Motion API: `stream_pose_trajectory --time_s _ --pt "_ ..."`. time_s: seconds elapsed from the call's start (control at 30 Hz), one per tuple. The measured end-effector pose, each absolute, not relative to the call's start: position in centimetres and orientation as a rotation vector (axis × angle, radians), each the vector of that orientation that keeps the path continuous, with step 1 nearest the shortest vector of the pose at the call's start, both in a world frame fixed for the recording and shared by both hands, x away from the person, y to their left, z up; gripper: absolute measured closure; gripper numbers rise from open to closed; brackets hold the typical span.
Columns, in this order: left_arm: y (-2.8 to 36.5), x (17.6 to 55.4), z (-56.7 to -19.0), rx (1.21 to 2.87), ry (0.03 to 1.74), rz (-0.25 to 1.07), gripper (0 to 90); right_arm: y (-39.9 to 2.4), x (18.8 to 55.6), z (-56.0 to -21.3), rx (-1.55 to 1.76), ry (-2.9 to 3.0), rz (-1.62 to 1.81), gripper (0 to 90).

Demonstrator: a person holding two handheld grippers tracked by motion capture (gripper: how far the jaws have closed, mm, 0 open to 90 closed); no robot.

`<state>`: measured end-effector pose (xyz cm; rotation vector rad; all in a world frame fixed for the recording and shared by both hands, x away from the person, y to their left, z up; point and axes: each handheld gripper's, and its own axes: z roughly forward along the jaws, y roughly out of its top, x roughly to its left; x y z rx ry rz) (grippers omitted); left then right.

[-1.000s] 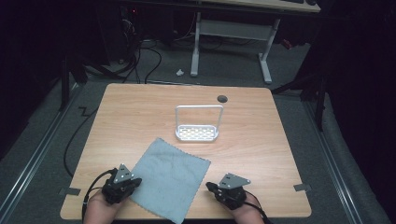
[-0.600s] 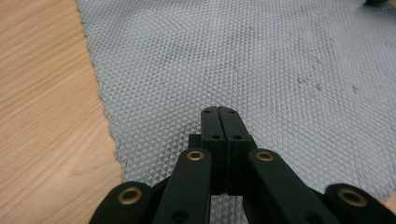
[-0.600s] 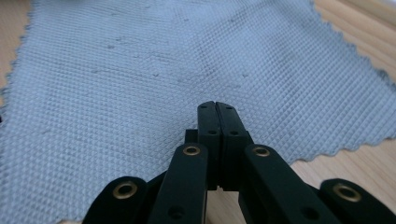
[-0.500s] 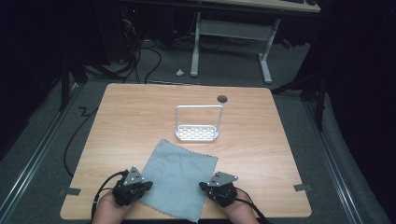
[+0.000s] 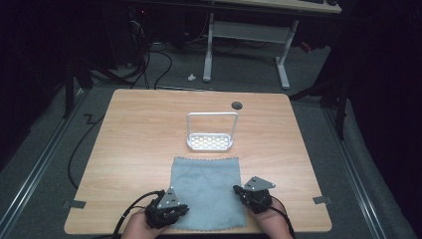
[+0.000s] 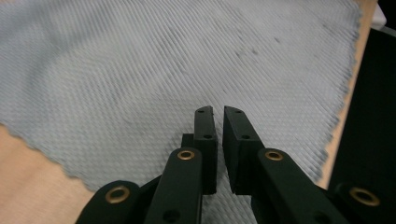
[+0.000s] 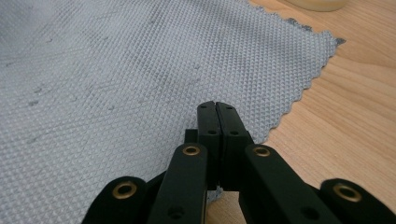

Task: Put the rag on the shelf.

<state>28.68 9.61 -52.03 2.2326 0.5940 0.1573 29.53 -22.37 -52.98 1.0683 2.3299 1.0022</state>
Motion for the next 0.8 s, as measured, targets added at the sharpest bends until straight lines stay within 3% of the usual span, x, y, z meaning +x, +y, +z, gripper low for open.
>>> stream_pose_trajectory --time_s 0.17,0.37,0.63,0.8 --pt "10.6 31.7 -51.9 2.180 0.770 0.387 76.1 -22.1 30.9 -52.6 1.079 2.283 1.027 88.0" --pt "10.8 32.2 -52.9 2.187 0.823 0.341 78.8 -22.8 32.3 -53.0 1.114 2.281 0.970 87.9" --pt "10.8 28.6 -52.7 2.228 0.718 0.242 78.4 -24.4 28.6 -52.8 1.137 2.352 1.018 87.2" --pt "11.0 28.7 -52.6 2.232 0.708 0.205 75.2 -24.3 27.1 -52.3 1.069 2.341 1.004 84.7"
